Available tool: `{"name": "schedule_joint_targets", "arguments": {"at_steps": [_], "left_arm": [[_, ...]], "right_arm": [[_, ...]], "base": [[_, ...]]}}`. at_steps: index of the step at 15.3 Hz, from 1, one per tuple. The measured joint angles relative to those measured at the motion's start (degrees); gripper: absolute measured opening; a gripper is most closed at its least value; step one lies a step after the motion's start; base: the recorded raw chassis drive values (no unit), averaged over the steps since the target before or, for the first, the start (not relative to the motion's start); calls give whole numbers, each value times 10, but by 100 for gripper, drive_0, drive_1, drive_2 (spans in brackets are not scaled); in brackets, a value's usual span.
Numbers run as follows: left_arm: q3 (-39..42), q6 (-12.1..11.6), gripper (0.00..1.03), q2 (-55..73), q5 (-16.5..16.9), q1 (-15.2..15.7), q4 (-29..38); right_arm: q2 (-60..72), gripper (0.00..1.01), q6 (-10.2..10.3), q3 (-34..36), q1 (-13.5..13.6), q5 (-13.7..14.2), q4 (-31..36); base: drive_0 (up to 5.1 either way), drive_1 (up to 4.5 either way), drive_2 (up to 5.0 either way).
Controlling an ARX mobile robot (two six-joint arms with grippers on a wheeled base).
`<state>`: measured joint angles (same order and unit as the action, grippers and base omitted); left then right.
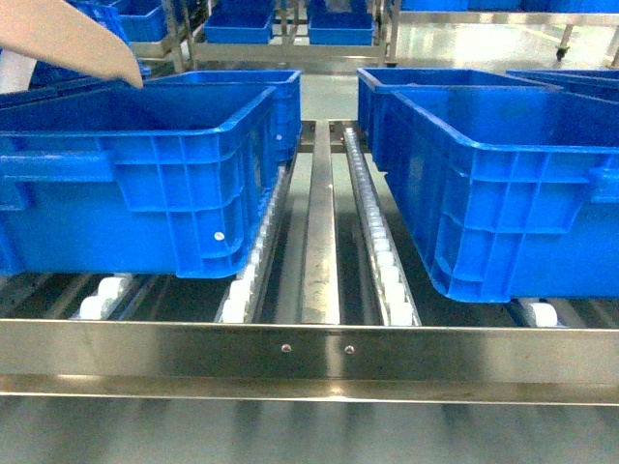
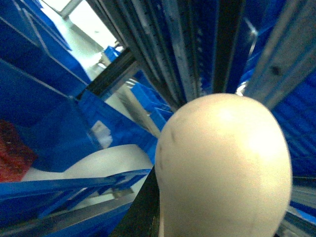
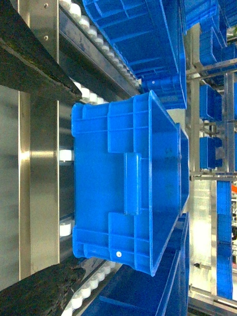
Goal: Place part in tray to right shelf
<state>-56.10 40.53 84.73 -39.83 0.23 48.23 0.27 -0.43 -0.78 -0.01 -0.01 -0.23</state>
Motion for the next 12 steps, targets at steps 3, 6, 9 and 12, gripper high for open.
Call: {"name": "schedule_joint_targets", "arguments": {"at_steps": [3, 6, 9, 12], "left_arm": [[113, -23, 15, -154, 110, -21, 67], [171, -120, 15, -442, 337, -78, -169], [215, -292, 15, -529, 358, -29, -398], [364, -383, 15, -554, 397, -2, -431]], "right_arm": [[0, 98, 0, 0, 0, 0, 0], [0, 82, 2, 0, 0, 0, 0], [0, 58, 2, 0, 0, 0, -1], [0, 19, 2, 0, 0, 0, 0]], "base": [[0, 0, 0], [0, 0, 0], [0, 0, 0], [0, 0, 0]]}}
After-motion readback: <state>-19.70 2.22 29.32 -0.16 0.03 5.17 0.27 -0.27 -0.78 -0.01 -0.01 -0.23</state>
